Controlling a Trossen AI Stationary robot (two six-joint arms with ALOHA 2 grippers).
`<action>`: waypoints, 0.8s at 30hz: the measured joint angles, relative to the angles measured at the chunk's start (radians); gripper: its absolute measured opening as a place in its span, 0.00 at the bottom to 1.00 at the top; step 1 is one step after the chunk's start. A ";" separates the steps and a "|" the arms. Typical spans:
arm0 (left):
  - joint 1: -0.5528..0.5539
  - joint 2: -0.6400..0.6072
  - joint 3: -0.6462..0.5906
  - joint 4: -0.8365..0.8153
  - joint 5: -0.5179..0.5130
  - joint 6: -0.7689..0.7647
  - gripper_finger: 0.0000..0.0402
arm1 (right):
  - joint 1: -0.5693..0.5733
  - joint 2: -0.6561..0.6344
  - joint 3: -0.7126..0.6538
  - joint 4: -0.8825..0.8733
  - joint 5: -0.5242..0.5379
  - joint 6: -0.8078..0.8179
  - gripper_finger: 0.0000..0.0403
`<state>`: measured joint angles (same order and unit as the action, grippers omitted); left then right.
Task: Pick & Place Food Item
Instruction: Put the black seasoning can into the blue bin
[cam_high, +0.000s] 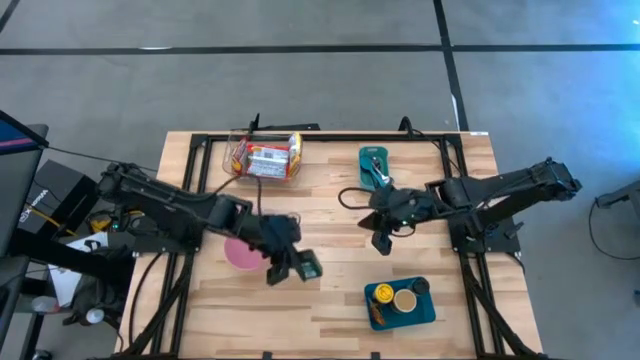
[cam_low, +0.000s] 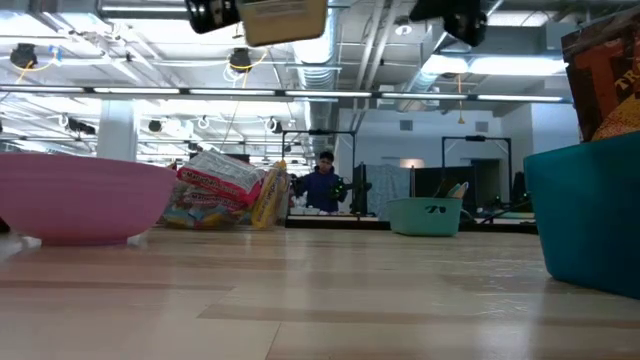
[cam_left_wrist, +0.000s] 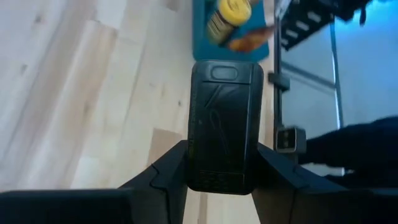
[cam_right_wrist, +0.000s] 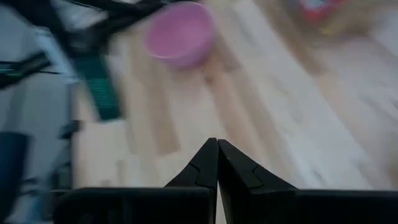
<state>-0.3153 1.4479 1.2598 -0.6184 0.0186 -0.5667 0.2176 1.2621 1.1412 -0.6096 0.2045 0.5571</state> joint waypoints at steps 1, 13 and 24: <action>0.017 0.000 0.002 0.004 0.012 -0.007 0.33 | -0.012 0.000 0.000 0.030 -0.042 -0.020 0.00; 0.103 0.000 0.002 0.139 0.085 -0.071 0.33 | -0.105 0.000 0.000 0.250 -0.336 -0.097 0.02; 0.109 0.021 0.003 0.190 0.089 -0.105 0.33 | -0.092 0.002 0.000 0.309 -0.410 -0.063 0.32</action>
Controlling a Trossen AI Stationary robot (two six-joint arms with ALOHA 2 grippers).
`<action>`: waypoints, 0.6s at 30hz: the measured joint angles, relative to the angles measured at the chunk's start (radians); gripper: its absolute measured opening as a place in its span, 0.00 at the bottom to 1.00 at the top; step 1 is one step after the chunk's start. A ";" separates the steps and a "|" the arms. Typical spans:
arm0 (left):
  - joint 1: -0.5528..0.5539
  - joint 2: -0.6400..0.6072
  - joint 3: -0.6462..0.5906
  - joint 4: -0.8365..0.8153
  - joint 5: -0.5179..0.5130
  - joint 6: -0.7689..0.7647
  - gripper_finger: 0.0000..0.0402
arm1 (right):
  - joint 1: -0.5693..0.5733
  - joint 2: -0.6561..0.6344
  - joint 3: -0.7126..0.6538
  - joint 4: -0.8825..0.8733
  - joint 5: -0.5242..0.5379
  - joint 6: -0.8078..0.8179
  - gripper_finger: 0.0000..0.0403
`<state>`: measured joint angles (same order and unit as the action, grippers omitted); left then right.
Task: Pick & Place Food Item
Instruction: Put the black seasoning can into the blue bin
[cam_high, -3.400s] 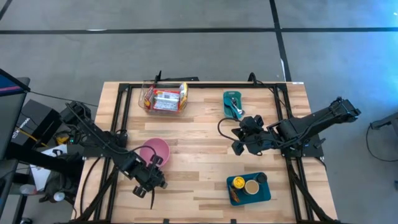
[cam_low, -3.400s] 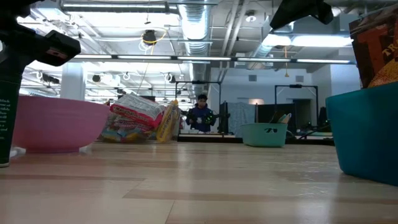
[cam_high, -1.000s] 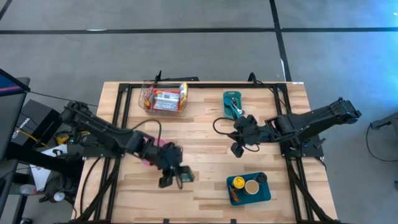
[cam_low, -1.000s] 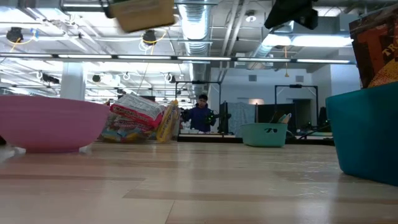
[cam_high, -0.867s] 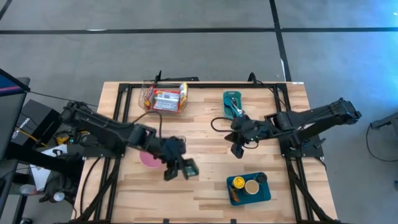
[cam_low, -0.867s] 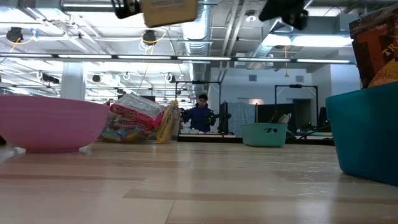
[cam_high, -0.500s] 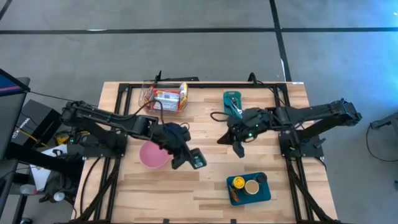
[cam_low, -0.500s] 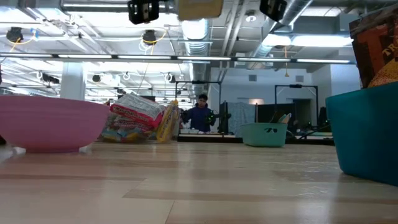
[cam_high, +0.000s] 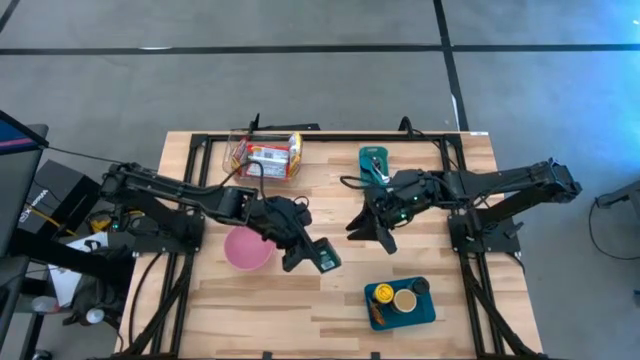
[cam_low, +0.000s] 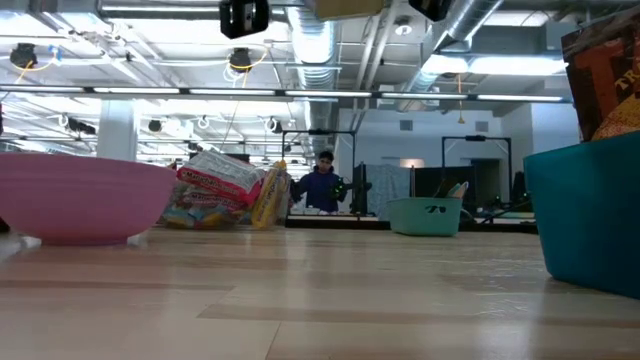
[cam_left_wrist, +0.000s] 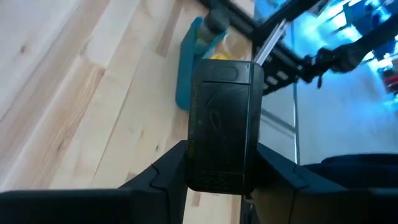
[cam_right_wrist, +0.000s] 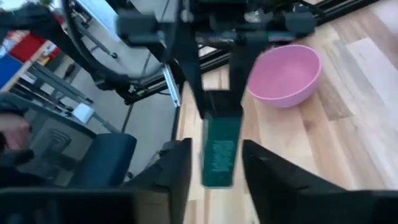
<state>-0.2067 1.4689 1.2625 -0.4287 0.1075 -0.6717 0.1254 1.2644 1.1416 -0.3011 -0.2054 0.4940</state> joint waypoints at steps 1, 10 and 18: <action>0.000 0.010 0.000 -0.001 0.010 0.000 0.33 | 0.004 0.005 0.000 0.007 -0.001 0.011 0.36; 0.000 0.090 -0.001 0.069 0.082 0.007 0.33 | 0.026 0.072 0.000 0.030 -0.009 0.042 0.58; 0.004 0.090 -0.001 0.108 0.082 0.008 0.33 | 0.031 0.116 0.000 0.026 -0.035 0.033 0.59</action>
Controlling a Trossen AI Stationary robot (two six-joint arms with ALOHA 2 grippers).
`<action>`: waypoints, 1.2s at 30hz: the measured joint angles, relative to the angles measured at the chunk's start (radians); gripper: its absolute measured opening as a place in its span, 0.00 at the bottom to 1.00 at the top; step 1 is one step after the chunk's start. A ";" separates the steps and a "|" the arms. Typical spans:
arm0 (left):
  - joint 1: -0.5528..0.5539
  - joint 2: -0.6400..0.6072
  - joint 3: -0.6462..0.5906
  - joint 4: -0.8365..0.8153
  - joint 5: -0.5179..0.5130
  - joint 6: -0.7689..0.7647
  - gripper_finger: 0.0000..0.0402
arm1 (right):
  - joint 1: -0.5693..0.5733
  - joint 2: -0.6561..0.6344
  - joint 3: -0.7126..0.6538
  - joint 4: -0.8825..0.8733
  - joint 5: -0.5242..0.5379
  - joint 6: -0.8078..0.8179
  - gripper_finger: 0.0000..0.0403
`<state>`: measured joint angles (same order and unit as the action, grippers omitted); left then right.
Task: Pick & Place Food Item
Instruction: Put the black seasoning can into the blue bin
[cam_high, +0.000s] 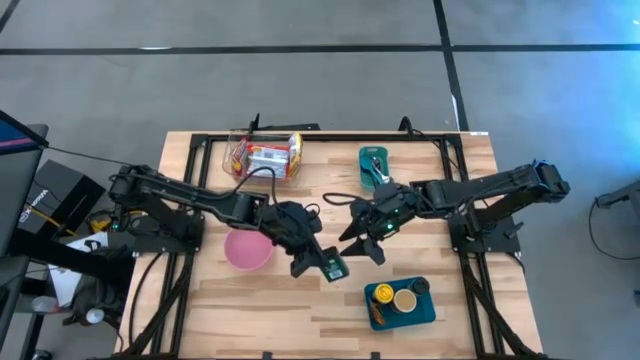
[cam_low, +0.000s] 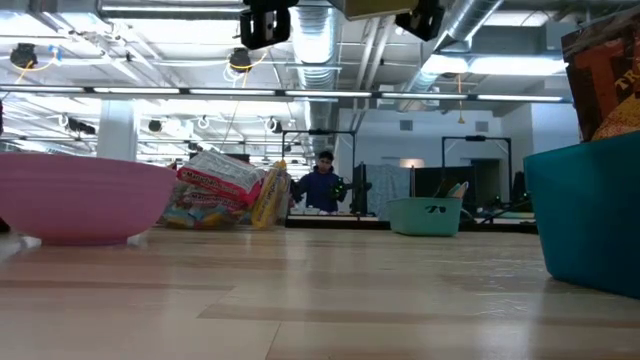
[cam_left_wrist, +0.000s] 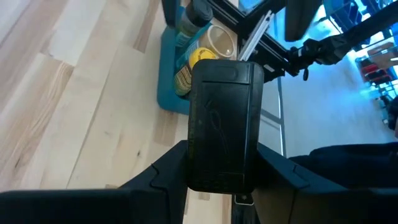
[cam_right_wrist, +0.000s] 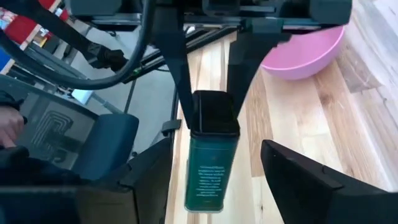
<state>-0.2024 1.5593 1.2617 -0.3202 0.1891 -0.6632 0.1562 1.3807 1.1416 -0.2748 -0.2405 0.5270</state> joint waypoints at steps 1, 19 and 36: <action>0.000 0.000 0.000 0.001 0.000 0.000 0.33 | 0.002 -0.001 0.000 0.003 0.001 0.000 0.59; 0.025 0.000 0.000 0.061 0.000 -0.004 0.33 | 0.015 0.018 -0.001 0.026 0.017 0.016 0.59; 0.039 0.000 0.000 0.068 0.000 -0.026 0.33 | 0.014 0.045 0.000 0.073 0.006 0.014 0.58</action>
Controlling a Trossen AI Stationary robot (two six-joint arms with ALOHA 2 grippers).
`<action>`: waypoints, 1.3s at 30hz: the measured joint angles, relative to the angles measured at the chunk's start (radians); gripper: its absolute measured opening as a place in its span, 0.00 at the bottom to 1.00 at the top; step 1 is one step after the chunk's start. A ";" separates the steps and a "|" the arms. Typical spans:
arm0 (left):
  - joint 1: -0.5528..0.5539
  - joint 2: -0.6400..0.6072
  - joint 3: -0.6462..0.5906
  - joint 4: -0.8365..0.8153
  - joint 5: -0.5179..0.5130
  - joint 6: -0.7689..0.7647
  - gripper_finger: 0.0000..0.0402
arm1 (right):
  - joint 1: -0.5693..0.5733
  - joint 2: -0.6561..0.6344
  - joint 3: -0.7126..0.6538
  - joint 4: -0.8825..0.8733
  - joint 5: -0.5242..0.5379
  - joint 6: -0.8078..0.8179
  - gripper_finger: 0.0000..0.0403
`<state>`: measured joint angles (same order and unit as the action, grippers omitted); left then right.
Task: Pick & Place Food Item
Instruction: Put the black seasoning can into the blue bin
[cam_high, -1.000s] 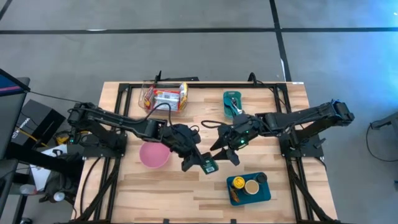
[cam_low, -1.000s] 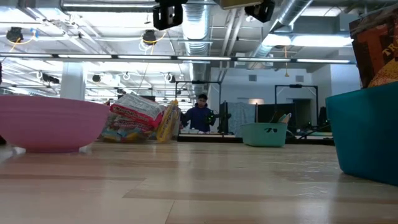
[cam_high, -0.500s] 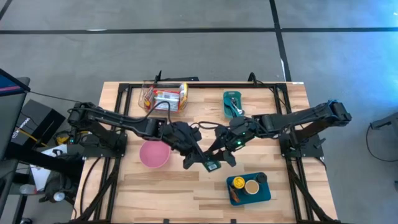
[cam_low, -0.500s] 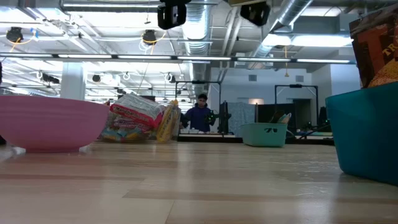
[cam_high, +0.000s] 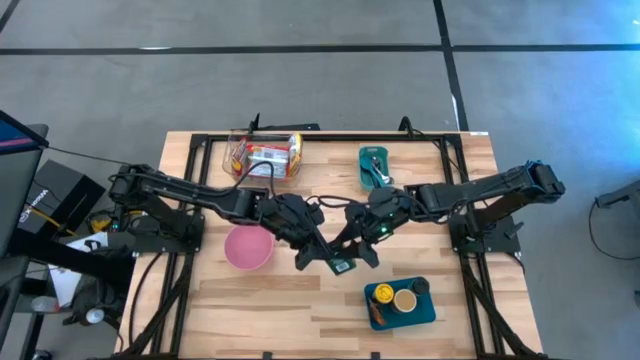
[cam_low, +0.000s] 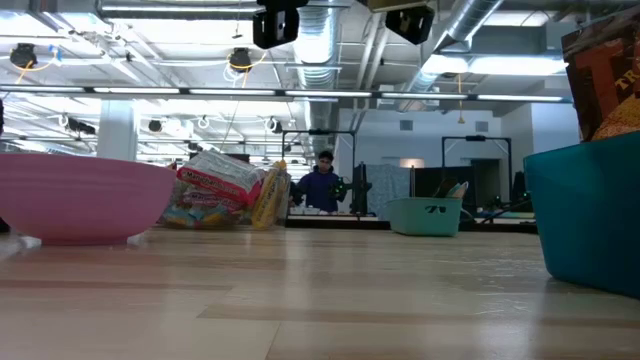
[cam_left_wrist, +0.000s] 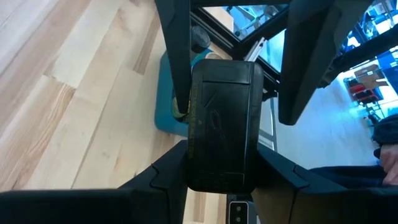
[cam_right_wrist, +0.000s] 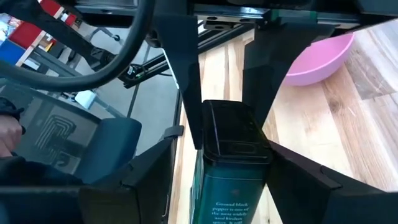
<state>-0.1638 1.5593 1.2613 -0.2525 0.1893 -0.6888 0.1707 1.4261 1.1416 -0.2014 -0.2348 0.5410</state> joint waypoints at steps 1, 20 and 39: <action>0.002 0.000 0.000 0.000 0.000 0.000 0.33 | 0.000 0.000 0.000 -0.001 0.000 0.006 0.57; 0.008 0.000 0.000 0.008 0.002 0.002 0.33 | -0.001 0.001 0.000 -0.005 0.003 0.024 0.33; 0.008 0.000 0.000 0.005 -0.001 0.000 0.45 | 0.000 0.001 0.000 -0.003 0.000 0.024 0.31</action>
<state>-0.1555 1.5589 1.2613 -0.2473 0.1881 -0.6884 0.1711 1.4269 1.1412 -0.2046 -0.2348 0.5646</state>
